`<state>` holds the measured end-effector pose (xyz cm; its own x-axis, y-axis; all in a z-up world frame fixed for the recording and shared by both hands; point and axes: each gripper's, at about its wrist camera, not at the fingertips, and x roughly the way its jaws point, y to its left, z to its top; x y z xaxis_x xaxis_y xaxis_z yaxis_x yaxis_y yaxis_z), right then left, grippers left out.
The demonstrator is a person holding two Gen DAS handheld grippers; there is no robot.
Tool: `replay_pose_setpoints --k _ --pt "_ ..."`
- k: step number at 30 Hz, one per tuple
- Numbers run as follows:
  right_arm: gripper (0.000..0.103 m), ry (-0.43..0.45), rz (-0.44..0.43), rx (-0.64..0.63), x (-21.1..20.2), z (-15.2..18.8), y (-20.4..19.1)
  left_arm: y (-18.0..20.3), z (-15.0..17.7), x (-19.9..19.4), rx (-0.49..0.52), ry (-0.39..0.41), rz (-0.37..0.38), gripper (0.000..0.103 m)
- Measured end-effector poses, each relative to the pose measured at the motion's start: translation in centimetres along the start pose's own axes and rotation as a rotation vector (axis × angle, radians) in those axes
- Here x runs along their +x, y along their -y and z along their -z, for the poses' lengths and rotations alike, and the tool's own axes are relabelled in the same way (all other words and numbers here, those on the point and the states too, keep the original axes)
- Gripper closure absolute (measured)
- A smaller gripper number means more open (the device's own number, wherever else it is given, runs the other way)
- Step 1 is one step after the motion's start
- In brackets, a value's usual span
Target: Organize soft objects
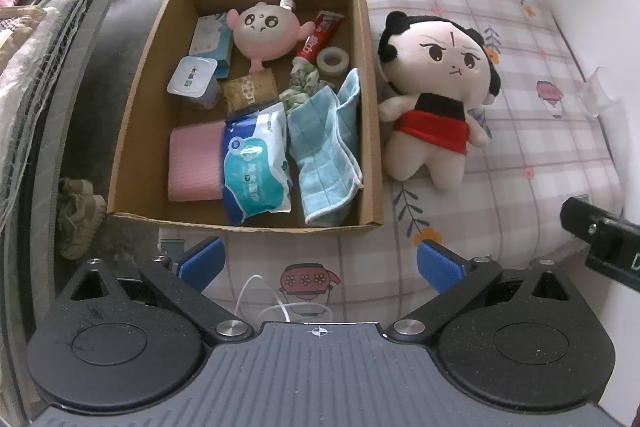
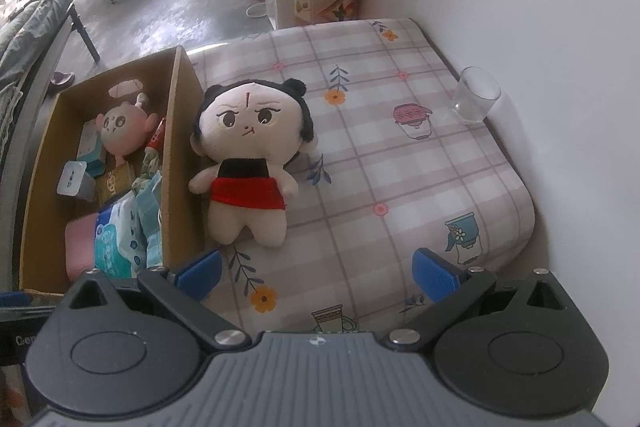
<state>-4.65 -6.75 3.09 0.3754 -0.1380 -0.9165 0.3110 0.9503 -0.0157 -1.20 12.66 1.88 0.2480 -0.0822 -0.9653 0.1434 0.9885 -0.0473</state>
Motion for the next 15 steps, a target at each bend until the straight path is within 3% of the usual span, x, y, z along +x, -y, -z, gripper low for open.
replay_pose_setpoints --k 15 --pt "0.0 -0.027 -0.037 -0.072 0.67 0.47 -0.97 0.25 -0.08 0.1 0.011 -0.002 -0.005 0.0"
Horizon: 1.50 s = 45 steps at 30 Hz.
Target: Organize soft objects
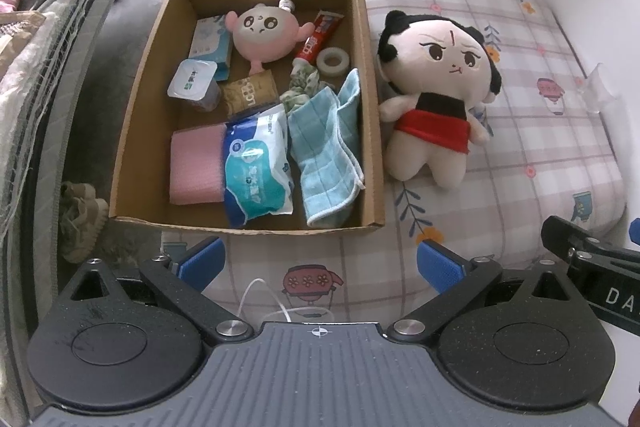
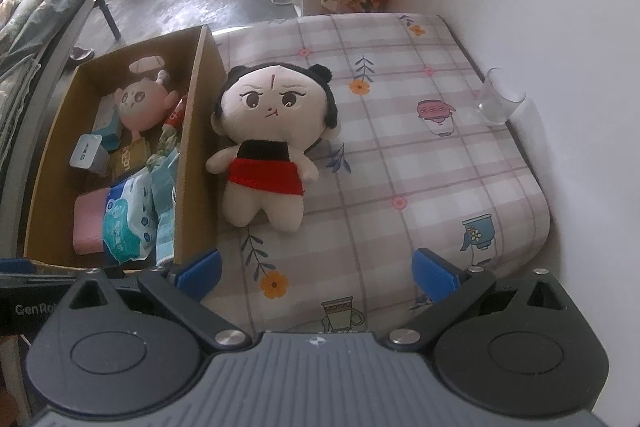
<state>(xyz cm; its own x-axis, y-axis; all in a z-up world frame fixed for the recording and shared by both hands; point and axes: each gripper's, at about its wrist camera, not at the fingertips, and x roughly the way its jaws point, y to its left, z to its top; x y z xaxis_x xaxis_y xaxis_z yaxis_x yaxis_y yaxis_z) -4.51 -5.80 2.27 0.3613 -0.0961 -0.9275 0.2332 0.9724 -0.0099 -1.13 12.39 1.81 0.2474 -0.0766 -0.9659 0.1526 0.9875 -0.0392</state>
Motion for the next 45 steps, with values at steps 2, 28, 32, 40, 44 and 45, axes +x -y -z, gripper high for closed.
replay_pose_setpoints --k 2,28,32,40,44,45 --pt "0.0 -0.002 -0.001 -0.005 0.1 0.0 0.0 0.0 0.0 0.0 0.0 0.002 -0.006 0.0" --pt "0.0 -0.029 -0.027 -0.076 0.5 0.3 -1.1 -1.1 0.2 0.6 0.02 -0.009 -0.03 0.0" --pt "0.0 -0.03 -0.029 -0.079 0.7 0.4 -1.1 -1.2 0.3 0.6 0.025 -0.01 -0.032 0.0" --pt "0.0 -0.034 -0.029 -0.082 0.9 0.4 -1.3 -1.3 0.3 0.9 0.027 -0.016 -0.034 0.0" --pt "0.0 -0.035 -0.029 -0.082 1.0 0.4 -1.4 -1.3 0.3 0.9 0.026 -0.02 -0.034 0.0" --pt "0.0 -0.034 -0.028 -0.083 1.0 0.4 -1.4 -1.3 0.2 0.9 0.026 -0.019 -0.033 0.0"
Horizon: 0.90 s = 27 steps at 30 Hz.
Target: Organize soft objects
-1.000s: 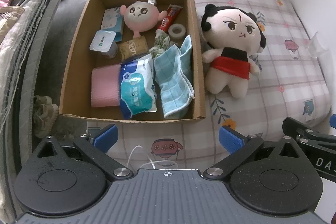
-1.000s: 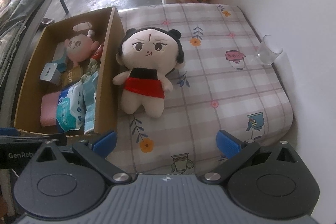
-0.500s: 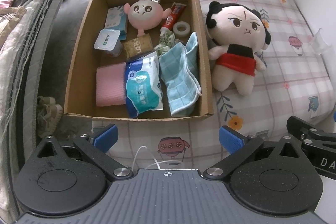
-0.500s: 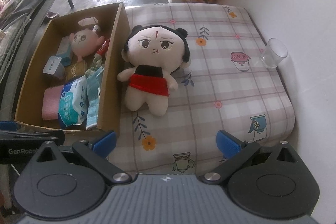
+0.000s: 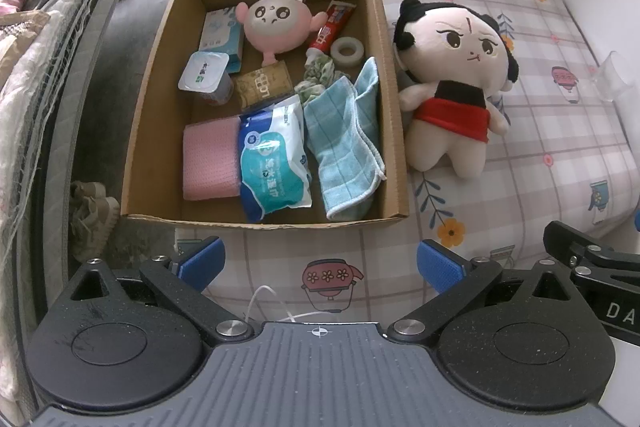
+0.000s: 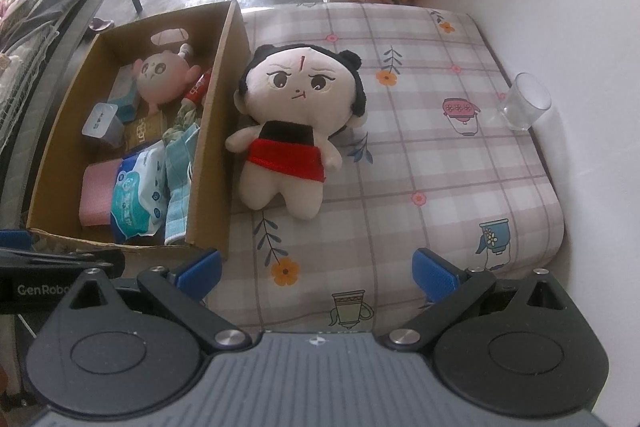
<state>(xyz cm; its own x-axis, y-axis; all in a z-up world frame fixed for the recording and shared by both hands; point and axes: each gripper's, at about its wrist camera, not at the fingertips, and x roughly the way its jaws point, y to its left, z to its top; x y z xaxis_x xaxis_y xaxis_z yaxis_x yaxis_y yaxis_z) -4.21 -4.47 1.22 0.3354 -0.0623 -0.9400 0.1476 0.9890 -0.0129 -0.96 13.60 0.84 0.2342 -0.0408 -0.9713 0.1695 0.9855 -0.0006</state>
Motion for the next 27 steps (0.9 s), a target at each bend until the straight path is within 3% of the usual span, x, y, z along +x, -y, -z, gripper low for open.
replay_pose_setpoints --k 27 --pt "0.0 -0.007 -0.002 -0.011 0.39 -0.27 -0.32 -0.27 -0.06 0.33 -0.008 -0.009 0.001 0.0"
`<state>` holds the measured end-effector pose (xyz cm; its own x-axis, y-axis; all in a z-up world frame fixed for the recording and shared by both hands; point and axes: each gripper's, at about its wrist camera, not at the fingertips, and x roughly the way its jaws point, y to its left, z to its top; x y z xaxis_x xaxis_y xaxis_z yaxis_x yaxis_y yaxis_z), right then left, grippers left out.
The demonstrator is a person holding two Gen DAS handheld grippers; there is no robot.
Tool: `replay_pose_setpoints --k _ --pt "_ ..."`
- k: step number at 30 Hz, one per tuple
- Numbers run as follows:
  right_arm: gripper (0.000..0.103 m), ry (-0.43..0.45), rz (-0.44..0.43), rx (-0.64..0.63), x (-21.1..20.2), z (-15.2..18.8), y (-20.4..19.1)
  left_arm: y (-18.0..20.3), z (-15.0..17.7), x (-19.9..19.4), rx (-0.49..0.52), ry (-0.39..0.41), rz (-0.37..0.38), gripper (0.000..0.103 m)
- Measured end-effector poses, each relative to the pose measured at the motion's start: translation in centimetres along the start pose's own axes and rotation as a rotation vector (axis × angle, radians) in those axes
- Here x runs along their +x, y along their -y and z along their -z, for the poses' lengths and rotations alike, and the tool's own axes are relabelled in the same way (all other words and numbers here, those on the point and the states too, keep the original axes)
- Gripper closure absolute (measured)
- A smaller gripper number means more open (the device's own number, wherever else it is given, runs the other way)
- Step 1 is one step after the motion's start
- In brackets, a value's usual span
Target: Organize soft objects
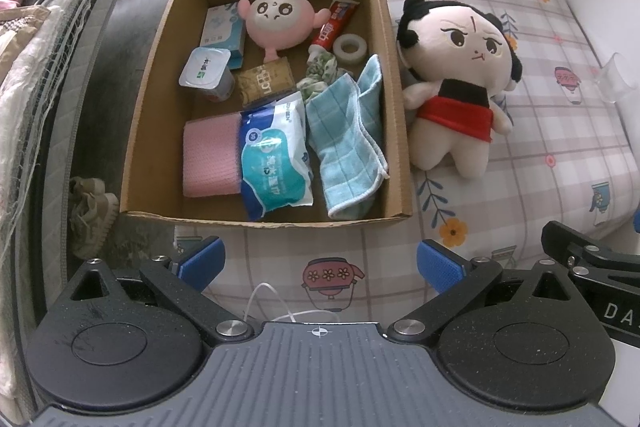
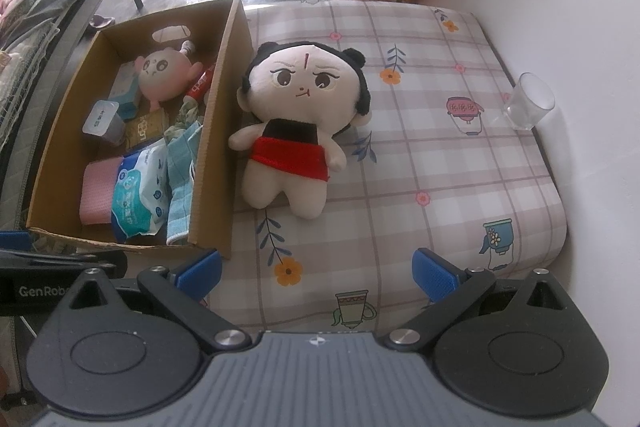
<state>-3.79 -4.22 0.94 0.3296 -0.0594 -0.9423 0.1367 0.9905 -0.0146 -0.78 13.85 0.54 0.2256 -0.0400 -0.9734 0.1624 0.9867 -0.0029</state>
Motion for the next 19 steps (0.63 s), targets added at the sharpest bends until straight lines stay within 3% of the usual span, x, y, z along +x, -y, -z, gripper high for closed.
replay_pose_setpoints --k 19 --pt "0.0 -0.003 0.001 0.001 0.12 -0.13 0.14 0.23 -0.18 0.09 -0.002 0.0 -0.001 0.0"
